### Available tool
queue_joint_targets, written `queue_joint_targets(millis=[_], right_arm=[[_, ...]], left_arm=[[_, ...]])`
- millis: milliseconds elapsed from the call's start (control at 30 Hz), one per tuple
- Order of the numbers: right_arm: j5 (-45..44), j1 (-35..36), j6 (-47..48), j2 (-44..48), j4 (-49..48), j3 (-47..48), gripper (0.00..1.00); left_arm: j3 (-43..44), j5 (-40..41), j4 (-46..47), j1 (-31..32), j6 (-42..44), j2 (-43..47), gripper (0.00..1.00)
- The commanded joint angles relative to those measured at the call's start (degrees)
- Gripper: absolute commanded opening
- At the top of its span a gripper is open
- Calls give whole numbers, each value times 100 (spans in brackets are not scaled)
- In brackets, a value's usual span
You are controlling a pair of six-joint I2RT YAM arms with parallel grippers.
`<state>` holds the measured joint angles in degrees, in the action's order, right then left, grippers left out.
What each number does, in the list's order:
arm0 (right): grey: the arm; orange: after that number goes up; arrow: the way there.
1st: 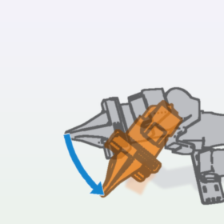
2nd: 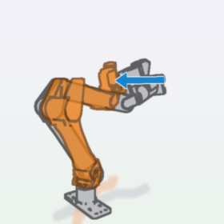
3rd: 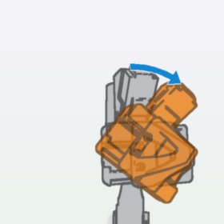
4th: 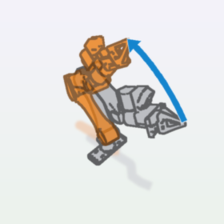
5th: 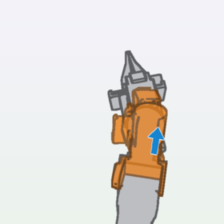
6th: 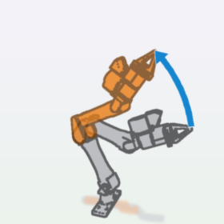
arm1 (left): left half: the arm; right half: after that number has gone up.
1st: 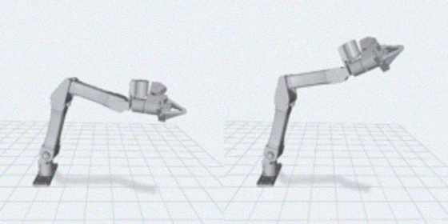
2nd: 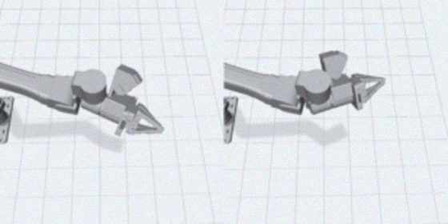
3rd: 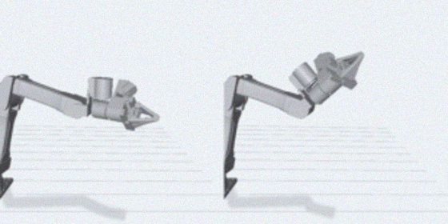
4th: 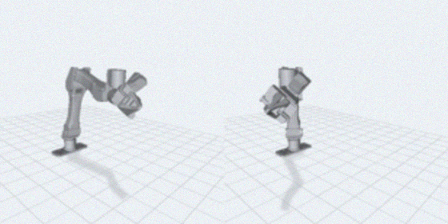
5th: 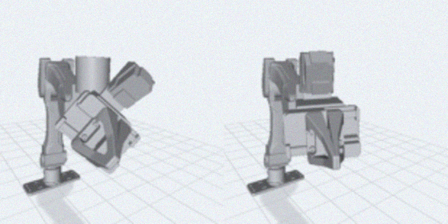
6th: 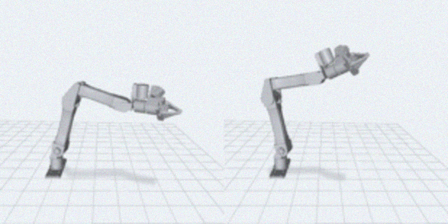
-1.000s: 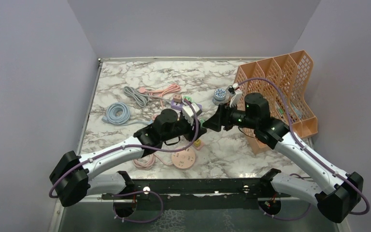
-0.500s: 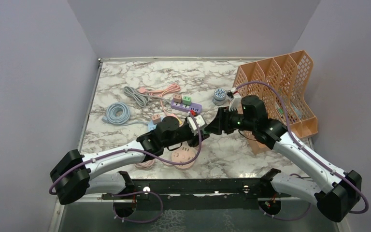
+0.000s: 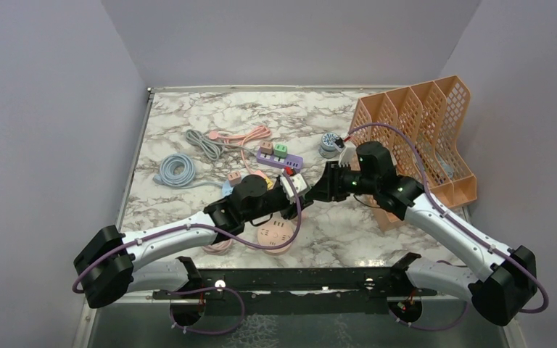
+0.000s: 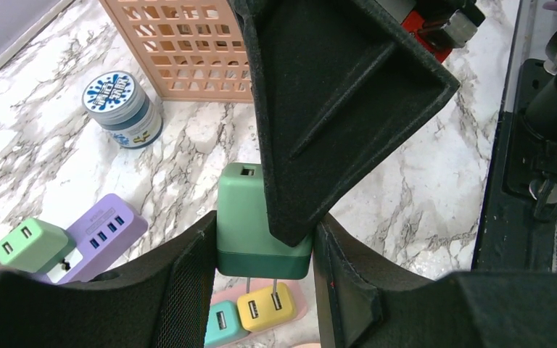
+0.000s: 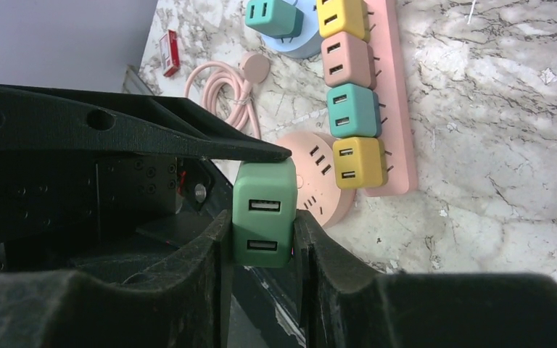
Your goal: Insert the plug
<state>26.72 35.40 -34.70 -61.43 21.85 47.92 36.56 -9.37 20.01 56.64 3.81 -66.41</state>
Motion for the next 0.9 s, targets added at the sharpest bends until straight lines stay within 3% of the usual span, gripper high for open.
queue_joint_targets(millis=[0, 167, 267, 367, 500, 600, 733, 867], right_arm=[[134, -7, -57, -130, -97, -5, 3], [-471, -8, 76, 16, -345, 9, 1], [-739, -8, 404, 15, -512, 80, 1], [-912, -9, 912, -90, -579, 183, 1], [-770, -7, 1616, -189, -779, 184, 1], [-1138, -7, 1542, -418, -720, 274, 1], [-841, 121, 1507, -721, -952, 296, 1], [-604, 511, 1796, -945, -1082, 363, 1]], left_arm=[[23, 259, 408, 13, -57, 136, 42], [-167, 1048, 391, 13, -192, 316, 70], [-370, 1739, 342, 5, -377, 587, 78], [-329, 2278, -149, 5, -682, 966, 80], [189, 3444, -1475, 5, -1371, 1482, 80], [714, 4381, -2393, -4, -1580, 1713, 82], [1504, 5364, -3553, -21, -1438, 1704, 85], [1482, 6188, -3816, -54, -1539, 1934, 89]])
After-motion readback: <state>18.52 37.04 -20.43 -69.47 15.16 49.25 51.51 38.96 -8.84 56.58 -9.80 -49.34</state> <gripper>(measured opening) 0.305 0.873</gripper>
